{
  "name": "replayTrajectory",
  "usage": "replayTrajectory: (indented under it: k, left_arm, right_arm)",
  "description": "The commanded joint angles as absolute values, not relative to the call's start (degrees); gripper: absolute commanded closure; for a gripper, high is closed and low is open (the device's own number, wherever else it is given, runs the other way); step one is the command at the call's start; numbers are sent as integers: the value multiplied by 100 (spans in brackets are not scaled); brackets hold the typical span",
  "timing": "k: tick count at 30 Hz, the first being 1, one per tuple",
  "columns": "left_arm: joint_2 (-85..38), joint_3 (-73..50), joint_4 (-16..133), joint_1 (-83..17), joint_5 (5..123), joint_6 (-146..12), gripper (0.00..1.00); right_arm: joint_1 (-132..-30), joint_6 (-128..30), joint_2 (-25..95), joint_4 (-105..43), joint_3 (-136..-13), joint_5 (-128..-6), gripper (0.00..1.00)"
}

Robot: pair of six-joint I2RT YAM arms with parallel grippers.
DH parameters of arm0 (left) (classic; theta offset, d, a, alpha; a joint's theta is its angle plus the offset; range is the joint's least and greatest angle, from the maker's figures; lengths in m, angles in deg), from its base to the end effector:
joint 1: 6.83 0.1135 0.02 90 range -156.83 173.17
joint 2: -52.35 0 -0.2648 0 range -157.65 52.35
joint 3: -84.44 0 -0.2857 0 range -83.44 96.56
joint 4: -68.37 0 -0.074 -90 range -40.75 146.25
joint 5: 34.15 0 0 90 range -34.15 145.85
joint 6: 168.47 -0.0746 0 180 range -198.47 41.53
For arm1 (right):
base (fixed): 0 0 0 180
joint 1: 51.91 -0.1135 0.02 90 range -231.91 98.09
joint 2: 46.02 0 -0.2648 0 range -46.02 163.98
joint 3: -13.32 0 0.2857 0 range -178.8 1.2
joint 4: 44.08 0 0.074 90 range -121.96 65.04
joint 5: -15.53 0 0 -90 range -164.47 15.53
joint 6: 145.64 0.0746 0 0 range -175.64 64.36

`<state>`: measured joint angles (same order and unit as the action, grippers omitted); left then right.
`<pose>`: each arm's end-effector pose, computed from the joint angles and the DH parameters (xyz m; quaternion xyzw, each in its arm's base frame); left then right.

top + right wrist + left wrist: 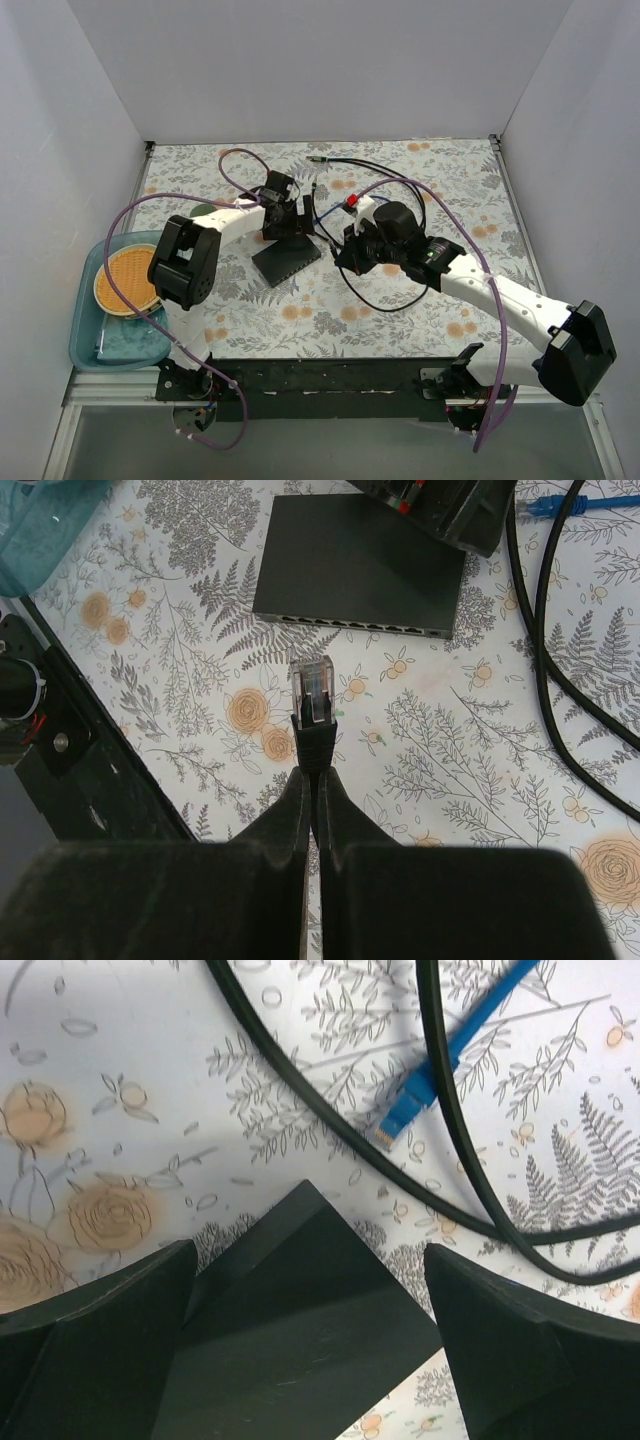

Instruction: Insert the plug into the switch port

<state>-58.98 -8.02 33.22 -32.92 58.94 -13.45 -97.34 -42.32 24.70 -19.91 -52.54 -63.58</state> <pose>0.4063 -0.2034 0.1177 -0.3141 0.9105 -0.2093 0.1689 0.2328 0.2564 0.2678 -0.2835 0.8111 0.3190 0.4000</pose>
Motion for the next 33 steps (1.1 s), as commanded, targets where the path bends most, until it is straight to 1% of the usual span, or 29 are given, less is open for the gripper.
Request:
replayTrajectory:
  k: [1,4,6,12,19,24,27,31,33]
  left_arm:
    - [-5366,-1023,3279,-3320,6044,-1140,2]
    - [-5181,-1049,3103,-3311,5421,-1132,2]
    - [-4996,-1206,3041,-3311,5217,-1088,2]
    - [-4811,-1821,3076,-3241,5049,-921,2]
    - [-4671,-2445,3348,-3197,5417,-877,2]
    - [-4337,-2797,3594,-3197,6243,-816,2]
    - [-4143,-2982,3770,-3206,6788,-798,5]
    - [-3801,-3219,3998,-3206,6860,-789,4]
    - [-3634,-3264,3999,-3206,6729,-824,2]
  right_arm:
    - [-9717,-4246,2508,-2194,-5277,-6243,99]
    - [-9717,-4237,2543,-2185,-5277,-6217,99]
    - [-9726,-4246,2596,-2194,-5233,-6252,99]
    - [-9928,-4342,2859,-2132,-5180,-6541,99]
    - [-10139,-4448,3246,-2202,-5224,-6735,99]
    - [-10358,-4553,3588,-2220,-5268,-6989,99]
    - [-10490,-4632,3817,-2238,-5312,-7095,99]
    - [-10657,-4738,4055,-2308,-5347,-7227,99]
    - [-10701,-4826,4160,-2326,-5365,-7297,99]
